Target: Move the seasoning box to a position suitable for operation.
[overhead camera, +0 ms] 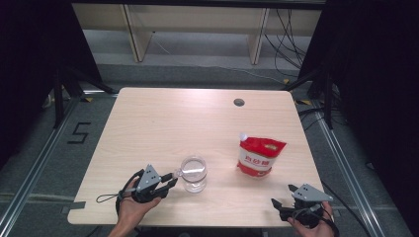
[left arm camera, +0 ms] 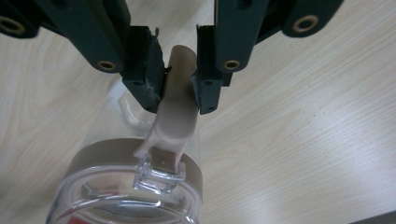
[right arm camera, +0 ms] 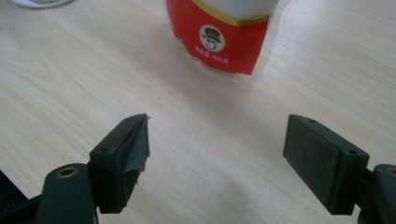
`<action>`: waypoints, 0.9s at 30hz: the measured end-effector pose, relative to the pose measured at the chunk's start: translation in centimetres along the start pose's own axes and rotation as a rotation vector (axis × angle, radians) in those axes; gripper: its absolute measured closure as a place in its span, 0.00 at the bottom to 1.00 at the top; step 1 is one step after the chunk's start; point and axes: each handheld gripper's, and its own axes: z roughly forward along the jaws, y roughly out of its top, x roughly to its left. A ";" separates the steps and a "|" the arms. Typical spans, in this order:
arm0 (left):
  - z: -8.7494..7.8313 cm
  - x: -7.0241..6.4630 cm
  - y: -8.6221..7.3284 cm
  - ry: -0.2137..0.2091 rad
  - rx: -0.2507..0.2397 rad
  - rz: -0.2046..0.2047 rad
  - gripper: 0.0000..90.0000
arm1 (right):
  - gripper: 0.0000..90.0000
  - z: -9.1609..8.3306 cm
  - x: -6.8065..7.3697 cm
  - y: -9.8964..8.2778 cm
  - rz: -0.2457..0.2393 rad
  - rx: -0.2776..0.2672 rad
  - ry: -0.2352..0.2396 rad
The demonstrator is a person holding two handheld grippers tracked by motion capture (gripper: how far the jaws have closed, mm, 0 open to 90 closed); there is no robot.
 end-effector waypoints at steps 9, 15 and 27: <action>0.8 0.5 0.3 0.007 -0.012 0.014 0.83 | 0.26 0.1 0.2 0.0 0.014 0.016 0.017; 1.1 0.2 0.5 -0.026 -0.018 0.027 0.83 | 0.26 0.1 0.3 0.1 0.017 0.012 0.019; 2.3 -0.7 1.0 -0.117 -0.027 0.060 0.82 | 0.26 0.2 0.6 0.2 0.031 0.003 0.046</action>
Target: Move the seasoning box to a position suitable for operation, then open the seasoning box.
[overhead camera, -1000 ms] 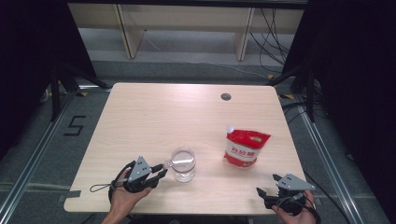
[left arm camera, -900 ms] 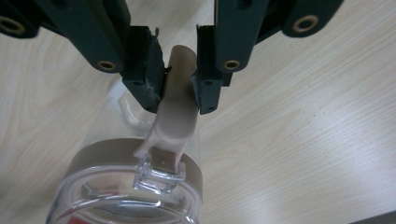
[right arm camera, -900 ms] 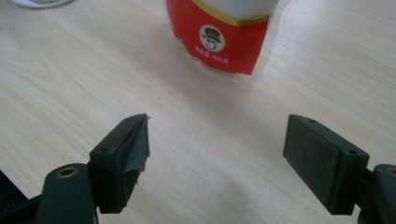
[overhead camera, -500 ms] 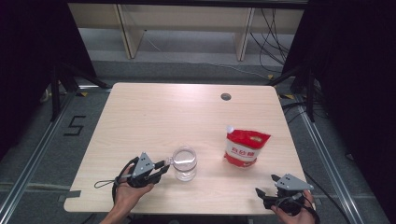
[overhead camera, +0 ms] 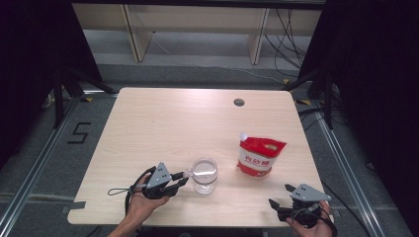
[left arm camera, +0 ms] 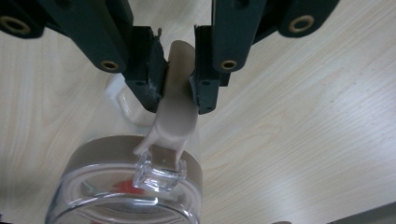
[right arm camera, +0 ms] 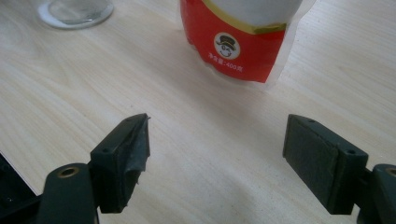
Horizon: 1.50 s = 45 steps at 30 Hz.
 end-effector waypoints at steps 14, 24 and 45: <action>-1.2 0.1 1.1 -0.059 -0.033 -0.119 0.36 | 0.28 0.1 -0.4 -0.1 -0.066 -0.018 0.016; -3.2 -1.0 2.7 -0.030 -0.012 -0.088 0.26 | 0.28 0.1 -0.4 -0.1 -0.059 -0.006 0.024; -4.6 -1.6 4.6 -0.050 -0.098 -0.141 0.49 | 0.28 0.1 -0.5 -0.1 -0.073 -0.022 0.013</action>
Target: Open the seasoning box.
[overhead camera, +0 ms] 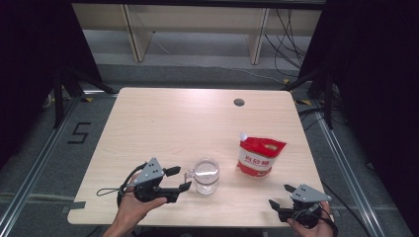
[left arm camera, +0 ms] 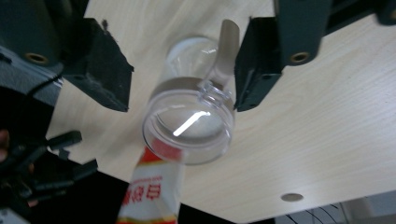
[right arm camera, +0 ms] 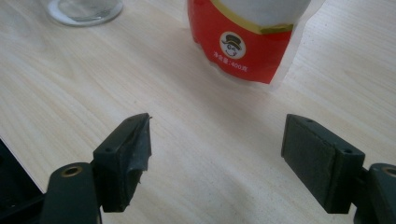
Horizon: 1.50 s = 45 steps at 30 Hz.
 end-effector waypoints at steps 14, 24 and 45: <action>0.7 -0.1 0.5 0.011 -0.025 0.033 0.95 | 0.23 0.3 0.6 0.5 0.016 -0.031 0.047; 2.8 0.7 0.3 0.024 0.026 0.037 0.99 | 0.27 0.4 1.2 0.9 0.008 -0.060 0.078; 2.8 1.0 -0.4 0.057 0.013 0.051 0.98 | 0.48 0.8 1.8 1.8 -0.014 -0.103 0.106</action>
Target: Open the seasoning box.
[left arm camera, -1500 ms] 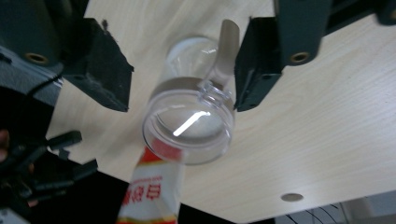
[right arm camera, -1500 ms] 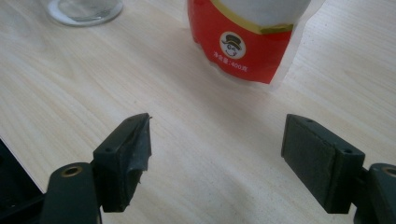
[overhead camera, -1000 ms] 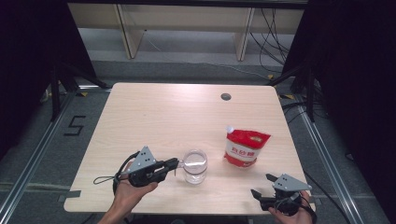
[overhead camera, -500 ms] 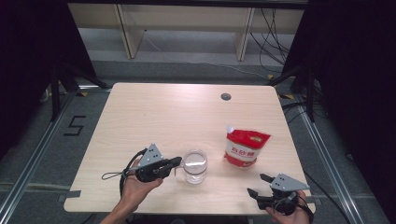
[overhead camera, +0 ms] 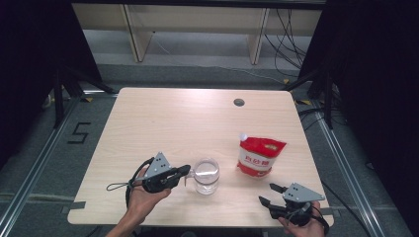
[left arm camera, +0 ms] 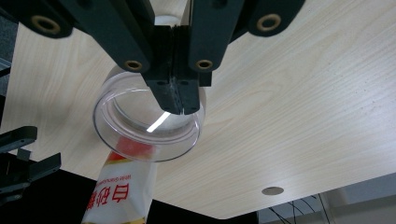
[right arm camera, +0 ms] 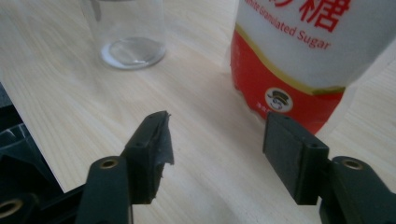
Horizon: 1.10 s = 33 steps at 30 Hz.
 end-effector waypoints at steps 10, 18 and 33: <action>-0.1 0.1 0.0 0.000 -0.001 0.021 0.99 | 0.59 1.6 1.5 1.5 -0.055 -0.043 0.038; -0.1 0.0 -0.1 0.016 0.001 0.009 0.98 | 0.66 2.8 2.1 3.0 -0.090 -0.079 0.066; -0.1 0.0 -0.3 0.015 -0.012 0.018 0.98 | 0.85 5.4 3.5 5.9 -0.213 -0.102 0.067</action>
